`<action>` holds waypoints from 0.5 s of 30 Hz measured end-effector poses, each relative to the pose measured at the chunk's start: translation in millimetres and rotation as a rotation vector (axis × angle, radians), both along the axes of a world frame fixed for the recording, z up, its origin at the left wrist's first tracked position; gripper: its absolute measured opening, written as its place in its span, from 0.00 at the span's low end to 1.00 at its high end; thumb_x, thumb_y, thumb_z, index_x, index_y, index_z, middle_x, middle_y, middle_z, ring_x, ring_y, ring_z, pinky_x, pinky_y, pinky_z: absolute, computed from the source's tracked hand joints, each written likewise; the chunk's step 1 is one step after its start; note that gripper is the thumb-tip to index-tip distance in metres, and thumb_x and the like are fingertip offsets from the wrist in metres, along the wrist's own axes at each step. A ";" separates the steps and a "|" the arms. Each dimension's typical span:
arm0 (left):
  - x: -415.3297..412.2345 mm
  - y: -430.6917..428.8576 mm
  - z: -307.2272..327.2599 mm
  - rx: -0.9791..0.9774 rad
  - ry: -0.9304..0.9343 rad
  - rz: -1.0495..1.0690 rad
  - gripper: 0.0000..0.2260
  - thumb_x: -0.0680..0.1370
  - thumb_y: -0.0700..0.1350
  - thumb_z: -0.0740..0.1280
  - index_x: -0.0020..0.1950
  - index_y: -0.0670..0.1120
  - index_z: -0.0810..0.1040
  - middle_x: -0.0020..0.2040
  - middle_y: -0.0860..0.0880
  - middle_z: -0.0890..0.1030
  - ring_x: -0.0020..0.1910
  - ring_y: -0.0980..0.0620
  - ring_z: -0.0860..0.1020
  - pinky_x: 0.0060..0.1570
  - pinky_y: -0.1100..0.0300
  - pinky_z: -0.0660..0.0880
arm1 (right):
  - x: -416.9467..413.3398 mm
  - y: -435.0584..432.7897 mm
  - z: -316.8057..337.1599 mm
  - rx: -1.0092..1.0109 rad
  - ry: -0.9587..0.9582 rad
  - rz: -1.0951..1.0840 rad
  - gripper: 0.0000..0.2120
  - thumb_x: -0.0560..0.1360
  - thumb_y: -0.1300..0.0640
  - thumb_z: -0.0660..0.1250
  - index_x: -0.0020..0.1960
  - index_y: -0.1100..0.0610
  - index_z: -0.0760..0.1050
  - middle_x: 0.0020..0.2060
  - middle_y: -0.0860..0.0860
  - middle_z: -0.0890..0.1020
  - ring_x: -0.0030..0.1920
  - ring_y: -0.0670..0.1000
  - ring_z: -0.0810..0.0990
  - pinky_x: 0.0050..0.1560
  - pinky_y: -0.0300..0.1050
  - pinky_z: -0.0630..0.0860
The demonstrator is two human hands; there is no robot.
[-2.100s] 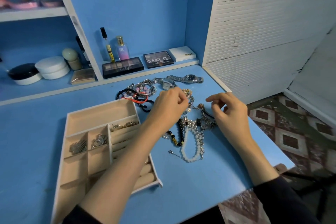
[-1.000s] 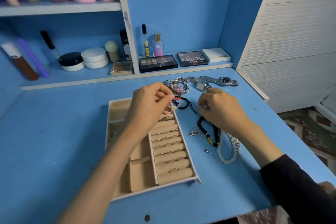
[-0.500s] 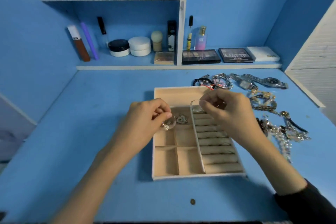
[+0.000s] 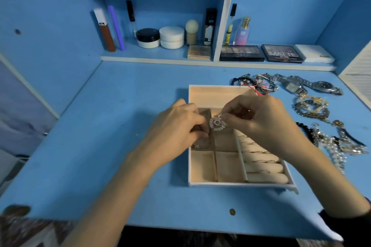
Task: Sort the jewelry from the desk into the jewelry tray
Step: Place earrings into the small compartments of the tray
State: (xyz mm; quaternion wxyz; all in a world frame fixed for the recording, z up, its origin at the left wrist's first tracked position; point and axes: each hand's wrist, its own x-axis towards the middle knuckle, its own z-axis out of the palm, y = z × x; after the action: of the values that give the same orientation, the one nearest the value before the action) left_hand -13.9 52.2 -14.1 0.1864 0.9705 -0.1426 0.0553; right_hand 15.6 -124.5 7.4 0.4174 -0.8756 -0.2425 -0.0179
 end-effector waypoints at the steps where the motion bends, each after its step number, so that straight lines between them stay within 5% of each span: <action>1: 1.5 1.8 -0.4 -0.022 0.028 0.013 0.08 0.73 0.54 0.68 0.48 0.54 0.83 0.42 0.57 0.72 0.45 0.56 0.64 0.46 0.59 0.66 | -1.5 0.9 1.4 -0.020 0.009 0.026 0.06 0.69 0.64 0.71 0.37 0.55 0.81 0.28 0.44 0.78 0.31 0.38 0.75 0.34 0.26 0.68; 6: 7.7 14.2 -3.2 -0.280 0.079 0.090 0.04 0.73 0.49 0.69 0.46 0.56 0.82 0.39 0.59 0.76 0.38 0.61 0.69 0.38 0.73 0.63 | -5.6 10.3 2.0 -0.141 0.033 0.124 0.06 0.69 0.60 0.70 0.37 0.50 0.79 0.27 0.43 0.78 0.32 0.39 0.74 0.35 0.28 0.69; 11: 12.6 10.7 -16.4 -0.609 -0.101 0.258 0.05 0.74 0.45 0.69 0.46 0.55 0.80 0.33 0.59 0.77 0.31 0.56 0.69 0.33 0.71 0.66 | -3.4 23.2 -2.9 -0.283 -0.046 0.180 0.04 0.70 0.60 0.68 0.41 0.54 0.82 0.30 0.46 0.78 0.33 0.45 0.74 0.39 0.33 0.70; 15: 13.8 10.1 -22.1 -0.698 -0.157 0.310 0.06 0.74 0.42 0.68 0.47 0.51 0.81 0.34 0.56 0.78 0.33 0.53 0.70 0.33 0.69 0.67 | 0.8 31.8 -9.1 -0.360 -0.108 0.181 0.06 0.70 0.58 0.66 0.42 0.52 0.81 0.34 0.49 0.80 0.38 0.52 0.76 0.42 0.48 0.75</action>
State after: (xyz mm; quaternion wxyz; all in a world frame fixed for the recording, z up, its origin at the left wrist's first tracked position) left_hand -0.2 62.3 -36.3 0.4833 0.8516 0.0193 0.2019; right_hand 16.4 -92.7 -1.7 0.2403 -0.9086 -0.3413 0.0163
